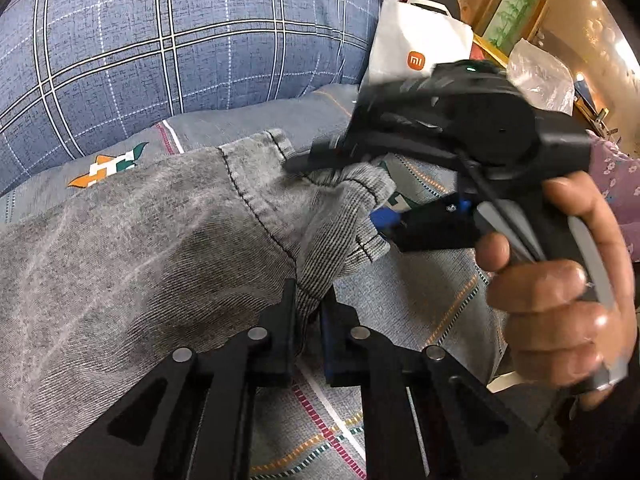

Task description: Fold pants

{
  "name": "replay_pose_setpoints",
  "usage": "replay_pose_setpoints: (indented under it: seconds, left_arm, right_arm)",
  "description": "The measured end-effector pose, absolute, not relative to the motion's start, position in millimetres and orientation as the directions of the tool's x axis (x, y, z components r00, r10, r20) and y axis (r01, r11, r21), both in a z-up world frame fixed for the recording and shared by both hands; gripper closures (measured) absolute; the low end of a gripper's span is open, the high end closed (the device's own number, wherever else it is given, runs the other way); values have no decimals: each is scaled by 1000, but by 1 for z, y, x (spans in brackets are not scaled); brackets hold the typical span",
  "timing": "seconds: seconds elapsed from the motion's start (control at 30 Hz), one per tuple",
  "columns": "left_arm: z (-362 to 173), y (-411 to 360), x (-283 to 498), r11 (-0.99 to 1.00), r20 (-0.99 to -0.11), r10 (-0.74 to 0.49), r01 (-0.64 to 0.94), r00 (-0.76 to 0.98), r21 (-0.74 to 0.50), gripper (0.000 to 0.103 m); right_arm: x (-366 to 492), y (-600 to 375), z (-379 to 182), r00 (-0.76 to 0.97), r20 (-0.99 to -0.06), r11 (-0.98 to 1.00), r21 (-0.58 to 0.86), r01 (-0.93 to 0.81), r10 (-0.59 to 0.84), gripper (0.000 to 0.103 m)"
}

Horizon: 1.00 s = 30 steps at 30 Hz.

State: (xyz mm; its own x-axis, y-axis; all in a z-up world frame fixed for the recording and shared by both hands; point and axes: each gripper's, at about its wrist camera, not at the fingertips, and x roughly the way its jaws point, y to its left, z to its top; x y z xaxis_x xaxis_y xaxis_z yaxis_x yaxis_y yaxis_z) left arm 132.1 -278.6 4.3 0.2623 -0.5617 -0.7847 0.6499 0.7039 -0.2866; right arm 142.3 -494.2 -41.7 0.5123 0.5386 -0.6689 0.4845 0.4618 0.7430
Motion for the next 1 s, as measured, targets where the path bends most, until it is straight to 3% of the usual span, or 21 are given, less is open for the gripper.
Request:
replay_pose_setpoints:
  seconds: [0.1, 0.17, 0.43, 0.53, 0.6, 0.7, 1.0]
  left_arm:
    - [4, -280, 133, 703, -780, -574, 639, 249, -313, 96]
    - [8, -277, 133, 702, -765, -589, 634, 261, -324, 96]
    - [56, -216, 109, 761, -656, -630, 495, 415, -418, 96]
    - [75, -192, 94, 795, -641, -593, 480, 487, -371, 96]
    - [87, -164, 92, 800, -628, -595, 442, 502, -405, 96]
    - [90, -121, 96, 810, -633, -586, 358, 505, -465, 96]
    - [28, -40, 103, 797, -700, -558, 56, 446, -601, 95]
  right_arm:
    - [144, -488, -35, 502, -697, 509, 717, 476, 512, 89]
    - [144, -480, -14, 518, -730, 603, 673, 429, 446, 90]
    - [137, -408, 63, 656, -598, 746, 661, 81, 459, 91]
    - [134, -383, 78, 675, -528, 718, 696, -5, 516, 91]
    - [144, -357, 84, 640, -505, 682, 730, -42, 580, 91]
    - [164, -308, 100, 557, -545, 700, 708, -95, 627, 91]
    - [194, -217, 36, 381, -559, 652, 737, -179, 736, 90]
